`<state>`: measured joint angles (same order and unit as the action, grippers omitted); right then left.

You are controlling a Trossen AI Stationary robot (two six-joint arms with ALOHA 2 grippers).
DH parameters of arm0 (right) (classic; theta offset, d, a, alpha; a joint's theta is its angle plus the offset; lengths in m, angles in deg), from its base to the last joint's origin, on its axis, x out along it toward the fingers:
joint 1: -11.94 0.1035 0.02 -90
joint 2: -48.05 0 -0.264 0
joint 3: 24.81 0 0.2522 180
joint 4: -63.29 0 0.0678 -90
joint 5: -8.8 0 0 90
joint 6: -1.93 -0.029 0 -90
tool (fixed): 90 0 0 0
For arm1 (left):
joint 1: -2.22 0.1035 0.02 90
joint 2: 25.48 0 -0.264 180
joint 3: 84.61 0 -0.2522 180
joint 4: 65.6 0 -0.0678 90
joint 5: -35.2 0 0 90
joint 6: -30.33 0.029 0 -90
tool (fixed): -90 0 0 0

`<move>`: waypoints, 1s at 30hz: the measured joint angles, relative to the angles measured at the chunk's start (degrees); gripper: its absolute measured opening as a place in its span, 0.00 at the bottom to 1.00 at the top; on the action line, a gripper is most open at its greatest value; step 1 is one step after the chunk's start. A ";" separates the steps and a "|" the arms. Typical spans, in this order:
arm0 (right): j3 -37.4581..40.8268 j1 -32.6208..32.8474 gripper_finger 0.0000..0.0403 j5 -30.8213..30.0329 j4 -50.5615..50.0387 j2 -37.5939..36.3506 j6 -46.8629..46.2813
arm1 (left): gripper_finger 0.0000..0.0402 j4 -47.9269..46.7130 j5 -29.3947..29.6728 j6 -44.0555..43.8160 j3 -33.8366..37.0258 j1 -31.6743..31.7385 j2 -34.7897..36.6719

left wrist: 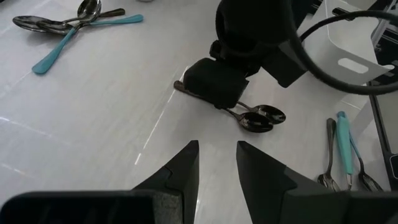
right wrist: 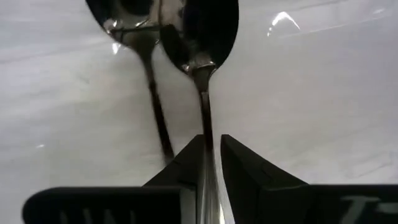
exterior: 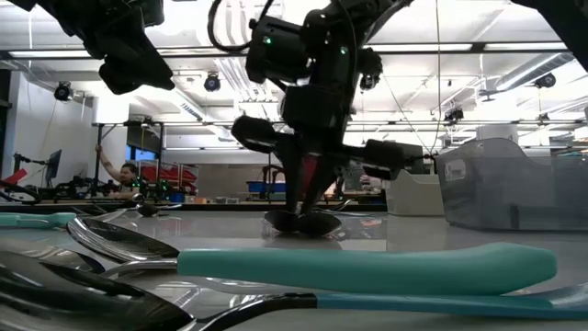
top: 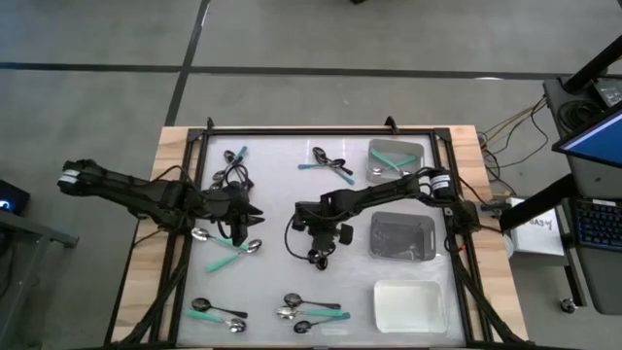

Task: Sort silverware by color (type)
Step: Put the black spoon into the black bin

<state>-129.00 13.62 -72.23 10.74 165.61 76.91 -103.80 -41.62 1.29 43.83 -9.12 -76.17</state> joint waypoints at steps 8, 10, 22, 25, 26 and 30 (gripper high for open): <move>-1.95 0.03 0.11 -0.02 -5.35 0.67 -5.94 | 0.22 0.00 -0.01 0.00 0.01 0.00 0.00; -1.95 0.09 0.11 0.00 -4.71 0.61 -5.92 | 0.22 0.01 -0.01 0.00 0.00 0.00 0.00; -2.87 0.20 0.11 0.00 -2.07 0.46 -4.39 | 0.22 -0.01 -0.01 0.02 0.02 0.00 0.00; -2.96 0.20 0.11 0.00 -1.83 1.37 -4.38 | 0.22 0.00 -0.01 0.01 0.02 0.00 0.00; -2.96 0.20 0.11 0.00 -1.80 1.94 -4.39 | 0.22 -0.03 -0.01 0.01 0.02 0.00 0.00; -3.24 0.17 0.11 0.08 -1.69 3.15 -3.28 | 0.22 -0.01 -0.01 0.02 0.02 0.00 0.00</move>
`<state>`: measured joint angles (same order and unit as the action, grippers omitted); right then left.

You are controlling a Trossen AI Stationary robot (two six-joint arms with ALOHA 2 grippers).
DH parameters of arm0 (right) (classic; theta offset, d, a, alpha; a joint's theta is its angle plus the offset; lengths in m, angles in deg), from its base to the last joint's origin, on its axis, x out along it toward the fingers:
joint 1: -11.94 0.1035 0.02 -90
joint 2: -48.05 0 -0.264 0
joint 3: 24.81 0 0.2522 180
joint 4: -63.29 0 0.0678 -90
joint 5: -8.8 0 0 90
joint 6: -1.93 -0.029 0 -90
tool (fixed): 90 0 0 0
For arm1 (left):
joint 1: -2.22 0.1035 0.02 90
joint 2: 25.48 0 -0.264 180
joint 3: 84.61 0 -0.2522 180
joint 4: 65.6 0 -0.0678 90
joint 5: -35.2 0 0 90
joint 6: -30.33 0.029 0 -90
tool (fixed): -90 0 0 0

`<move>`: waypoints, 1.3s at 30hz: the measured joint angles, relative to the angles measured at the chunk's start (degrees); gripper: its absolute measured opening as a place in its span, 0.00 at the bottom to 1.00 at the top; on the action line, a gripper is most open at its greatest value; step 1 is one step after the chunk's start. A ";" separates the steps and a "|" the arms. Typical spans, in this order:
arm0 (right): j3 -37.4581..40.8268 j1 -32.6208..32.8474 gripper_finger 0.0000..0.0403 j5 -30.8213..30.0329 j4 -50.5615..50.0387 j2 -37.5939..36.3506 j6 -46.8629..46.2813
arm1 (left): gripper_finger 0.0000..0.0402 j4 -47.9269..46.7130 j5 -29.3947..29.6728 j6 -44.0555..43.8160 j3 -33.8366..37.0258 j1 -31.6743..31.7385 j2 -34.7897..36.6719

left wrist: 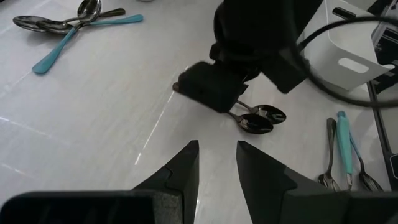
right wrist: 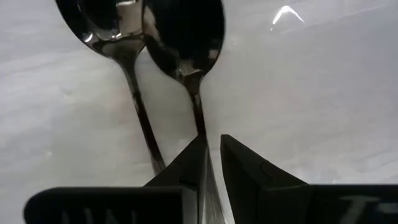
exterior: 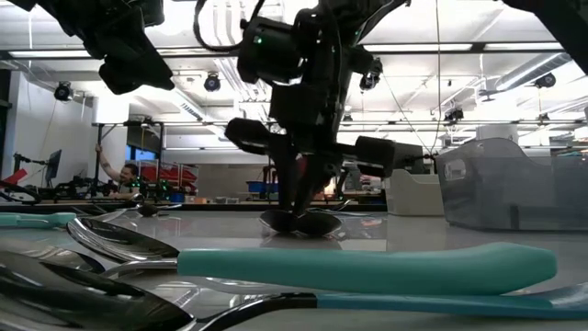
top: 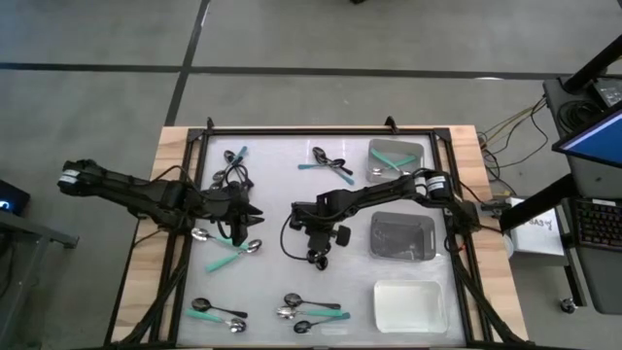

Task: Sort silverware by color (type)
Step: Put the black spoon into the black bin

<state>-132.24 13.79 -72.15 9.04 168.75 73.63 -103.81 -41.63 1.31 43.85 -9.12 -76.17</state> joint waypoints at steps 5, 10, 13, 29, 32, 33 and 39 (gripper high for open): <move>-0.34 0.00 0.11 -0.01 -0.50 0.65 1.14 | 0.22 -0.07 -0.02 0.00 0.00 0.00 0.00; -2.82 0.02 0.11 -0.08 -1.62 0.86 0.78 | 0.22 -0.09 -0.02 0.22 0.01 0.02 0.00; -4.51 0.02 0.11 -0.25 -1.53 1.05 0.27 | 0.22 -0.11 -0.02 0.22 0.02 0.02 0.00; -5.53 0.02 0.11 -0.21 -5.53 1.49 0.41 | 0.22 -0.54 -0.17 0.22 0.09 0.00 0.00; -5.53 0.02 0.11 -0.19 -5.38 1.51 1.10 | 0.22 -0.54 -0.17 0.22 0.09 0.00 0.00; -5.53 0.02 0.11 -0.19 -5.21 1.51 1.12 | 0.22 -0.54 -0.17 0.22 0.09 0.00 0.00; -5.53 0.04 0.11 -0.14 -5.05 1.51 1.19 | 0.22 -0.52 -0.17 0.22 0.09 0.00 0.00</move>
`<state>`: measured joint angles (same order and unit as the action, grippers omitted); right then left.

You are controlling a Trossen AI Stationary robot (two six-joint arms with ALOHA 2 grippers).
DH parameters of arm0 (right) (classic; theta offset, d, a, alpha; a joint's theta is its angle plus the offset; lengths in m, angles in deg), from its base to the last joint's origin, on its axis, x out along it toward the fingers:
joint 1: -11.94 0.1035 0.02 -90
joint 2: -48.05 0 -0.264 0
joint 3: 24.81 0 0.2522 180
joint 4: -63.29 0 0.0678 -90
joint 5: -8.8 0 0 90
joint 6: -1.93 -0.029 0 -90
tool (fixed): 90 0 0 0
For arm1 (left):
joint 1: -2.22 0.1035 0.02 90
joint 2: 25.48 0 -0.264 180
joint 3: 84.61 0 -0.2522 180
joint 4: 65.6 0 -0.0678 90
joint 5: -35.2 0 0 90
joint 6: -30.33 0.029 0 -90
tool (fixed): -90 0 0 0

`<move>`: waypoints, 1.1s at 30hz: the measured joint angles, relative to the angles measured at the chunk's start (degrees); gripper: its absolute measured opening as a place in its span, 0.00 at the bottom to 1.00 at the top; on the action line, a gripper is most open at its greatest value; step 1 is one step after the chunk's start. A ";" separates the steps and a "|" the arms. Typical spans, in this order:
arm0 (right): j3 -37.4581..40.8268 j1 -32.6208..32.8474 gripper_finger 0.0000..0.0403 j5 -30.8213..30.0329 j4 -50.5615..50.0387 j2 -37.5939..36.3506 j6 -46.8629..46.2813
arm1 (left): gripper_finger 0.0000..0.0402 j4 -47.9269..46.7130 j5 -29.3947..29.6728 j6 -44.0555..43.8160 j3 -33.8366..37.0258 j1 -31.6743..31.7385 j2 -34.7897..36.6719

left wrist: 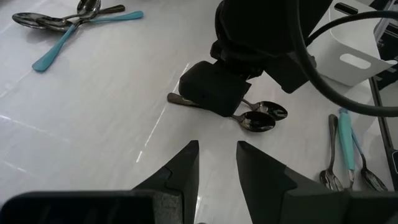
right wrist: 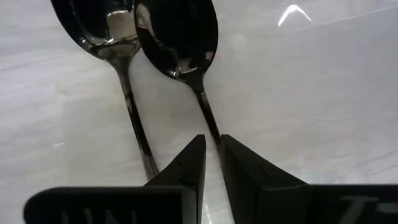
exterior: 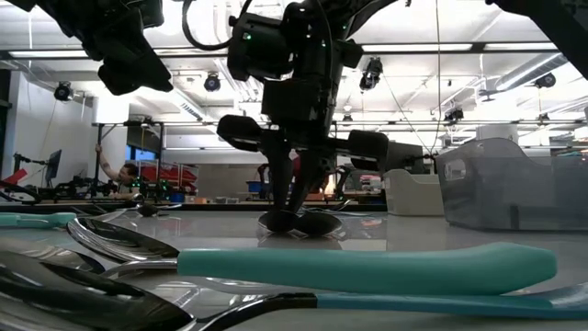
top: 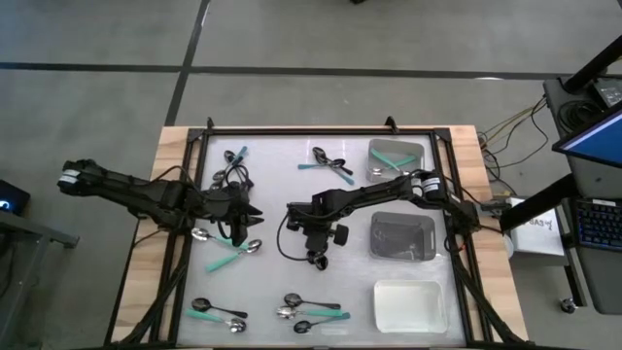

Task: Sort silverware by color (type)
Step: Put the black spoon into the black bin

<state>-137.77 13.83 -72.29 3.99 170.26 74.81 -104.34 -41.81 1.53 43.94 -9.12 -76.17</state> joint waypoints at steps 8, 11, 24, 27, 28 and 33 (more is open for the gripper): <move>0.00 0.52 0.11 0.10 0.16 0.00 3.10 | 0.22 0.02 0.00 0.00 0.00 0.00 0.00; 0.02 0.87 0.11 0.11 0.92 0.20 4.04 | 0.22 0.04 0.00 0.00 0.00 0.00 0.00; 0.42 0.87 0.11 0.10 0.02 1.51 5.69 | 0.22 -0.13 0.00 0.00 0.00 0.00 -0.02; 0.44 0.87 0.11 0.07 -1.36 1.51 5.67 | 0.22 -0.20 0.00 0.00 0.00 0.00 -0.02; 0.44 0.87 0.11 0.09 -1.91 1.51 5.55 | 0.22 -0.24 0.00 -0.01 0.00 0.00 -0.02; 0.44 0.85 0.11 0.11 -5.06 1.49 1.07 | 0.22 -0.35 0.00 -0.02 0.00 0.00 -0.02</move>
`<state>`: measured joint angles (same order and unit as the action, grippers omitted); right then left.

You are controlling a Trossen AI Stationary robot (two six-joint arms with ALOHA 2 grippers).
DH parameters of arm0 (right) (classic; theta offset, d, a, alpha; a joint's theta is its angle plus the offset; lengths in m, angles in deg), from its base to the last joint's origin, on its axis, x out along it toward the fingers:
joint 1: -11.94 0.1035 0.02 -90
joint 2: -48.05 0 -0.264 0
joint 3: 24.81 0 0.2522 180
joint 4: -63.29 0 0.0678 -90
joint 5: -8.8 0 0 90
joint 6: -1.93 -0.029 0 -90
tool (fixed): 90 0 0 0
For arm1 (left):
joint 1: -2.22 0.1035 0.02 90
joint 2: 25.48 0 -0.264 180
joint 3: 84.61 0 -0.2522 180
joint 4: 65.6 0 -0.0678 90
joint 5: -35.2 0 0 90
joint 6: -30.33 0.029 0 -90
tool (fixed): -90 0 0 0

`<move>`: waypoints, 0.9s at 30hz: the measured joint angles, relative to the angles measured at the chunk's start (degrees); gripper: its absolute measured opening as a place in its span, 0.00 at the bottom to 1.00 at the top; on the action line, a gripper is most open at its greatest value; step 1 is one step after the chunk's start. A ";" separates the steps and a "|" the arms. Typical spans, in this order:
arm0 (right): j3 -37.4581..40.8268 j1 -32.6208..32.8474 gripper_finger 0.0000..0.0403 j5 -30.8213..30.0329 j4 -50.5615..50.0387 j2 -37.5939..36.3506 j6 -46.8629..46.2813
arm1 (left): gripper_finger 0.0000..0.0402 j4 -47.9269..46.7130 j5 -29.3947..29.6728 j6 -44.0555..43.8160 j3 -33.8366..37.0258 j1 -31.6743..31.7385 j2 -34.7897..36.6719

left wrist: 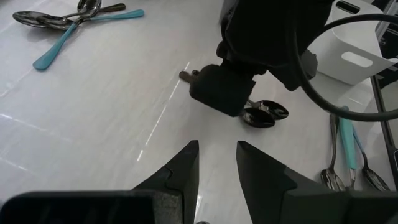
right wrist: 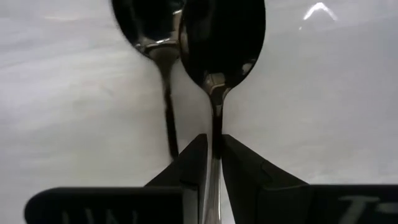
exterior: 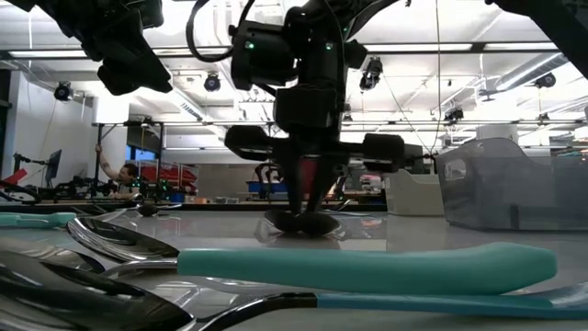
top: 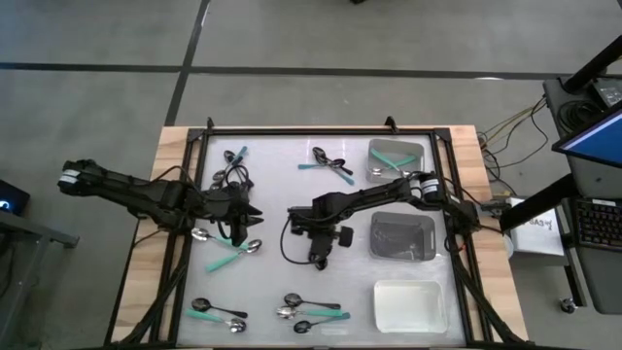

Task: Sort silverware by color (type)
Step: Put the black spoon into the black bin

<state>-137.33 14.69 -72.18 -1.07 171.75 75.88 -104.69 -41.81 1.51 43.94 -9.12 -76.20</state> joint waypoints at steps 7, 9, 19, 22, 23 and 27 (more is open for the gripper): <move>0.07 0.00 0.04 0.00 -0.80 -0.03 -3.65 | 0.22 0.00 0.04 -0.19 0.00 0.00 0.00; 0.14 0.00 0.03 0.00 -0.08 -0.05 -6.08 | 0.22 0.00 0.04 -0.20 0.00 0.00 0.00; -1.03 -0.03 0.02 -0.37 2.95 -1.96 -11.55 | 0.22 -0.07 0.07 -0.20 0.00 0.00 0.00; -1.22 -0.52 0.02 0.22 3.71 -4.38 -14.57 | 0.22 -0.10 0.08 -0.20 0.00 0.00 0.00; -1.25 -0.79 0.02 0.55 3.62 -5.09 -15.76 | 0.22 -0.11 0.07 -0.20 0.00 0.00 0.00; -1.22 -2.22 0.02 3.22 2.93 -7.73 -19.82 | 0.22 -0.04 0.07 -0.20 0.10 0.00 0.00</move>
<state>-138.56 12.47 -68.96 1.86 164.02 56.07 -104.73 -41.74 1.31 44.03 -9.12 -76.20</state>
